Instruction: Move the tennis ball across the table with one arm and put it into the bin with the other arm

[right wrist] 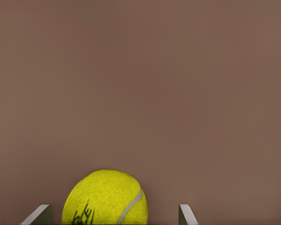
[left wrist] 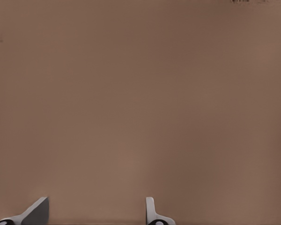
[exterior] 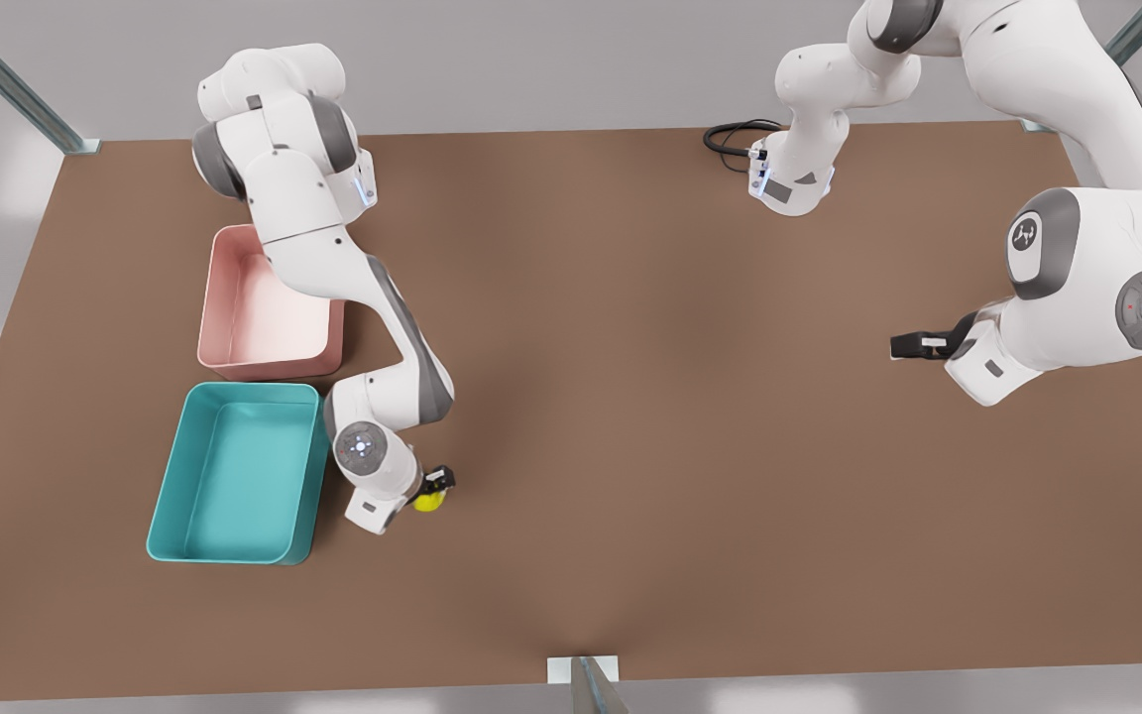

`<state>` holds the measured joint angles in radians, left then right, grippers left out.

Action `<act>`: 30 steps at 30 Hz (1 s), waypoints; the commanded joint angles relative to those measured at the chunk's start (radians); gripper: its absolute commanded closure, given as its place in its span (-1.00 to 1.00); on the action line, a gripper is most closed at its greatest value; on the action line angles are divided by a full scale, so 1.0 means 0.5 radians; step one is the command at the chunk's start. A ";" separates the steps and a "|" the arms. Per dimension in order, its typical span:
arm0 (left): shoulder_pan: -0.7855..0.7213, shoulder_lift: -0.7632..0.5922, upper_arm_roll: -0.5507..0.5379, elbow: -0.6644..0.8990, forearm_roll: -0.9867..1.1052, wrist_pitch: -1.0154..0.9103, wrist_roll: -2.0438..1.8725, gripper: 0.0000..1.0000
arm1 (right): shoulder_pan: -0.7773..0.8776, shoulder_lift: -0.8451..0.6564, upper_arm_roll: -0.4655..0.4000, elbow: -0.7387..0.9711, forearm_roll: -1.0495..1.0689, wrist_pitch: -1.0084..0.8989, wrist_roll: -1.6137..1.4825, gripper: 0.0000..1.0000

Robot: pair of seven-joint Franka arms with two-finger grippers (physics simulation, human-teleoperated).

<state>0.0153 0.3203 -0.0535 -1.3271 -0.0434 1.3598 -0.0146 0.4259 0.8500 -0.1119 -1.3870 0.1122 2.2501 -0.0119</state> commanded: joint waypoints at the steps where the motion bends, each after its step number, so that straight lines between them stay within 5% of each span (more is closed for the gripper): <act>1: 0.000 -0.002 0.000 0.000 0.001 -0.008 -0.272 -1.00 | 0.001 0.003 0.000 -0.012 0.003 0.022 0.067 -1.00; 21: 0.000 0.028 0.000 0.000 0.001 -0.008 -0.272 -1.00 | 0.026 0.128 0.003 -0.015 0.009 0.139 0.082 -1.00; 25: -0.003 0.031 0.000 0.000 0.001 -0.008 -0.272 -1.00 | 0.026 0.128 0.003 -0.006 0.009 0.139 0.079 -0.33; 30: -0.003 0.034 0.000 0.000 0.001 -0.008 -0.272 -1.00 | 0.010 0.113 0.003 0.043 0.012 0.135 0.051 -0.32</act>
<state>0.0138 0.3377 -0.0535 -1.3273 -0.0435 1.3566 -0.1248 0.4318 0.9088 -0.1104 -1.3716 0.1254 2.3196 0.0102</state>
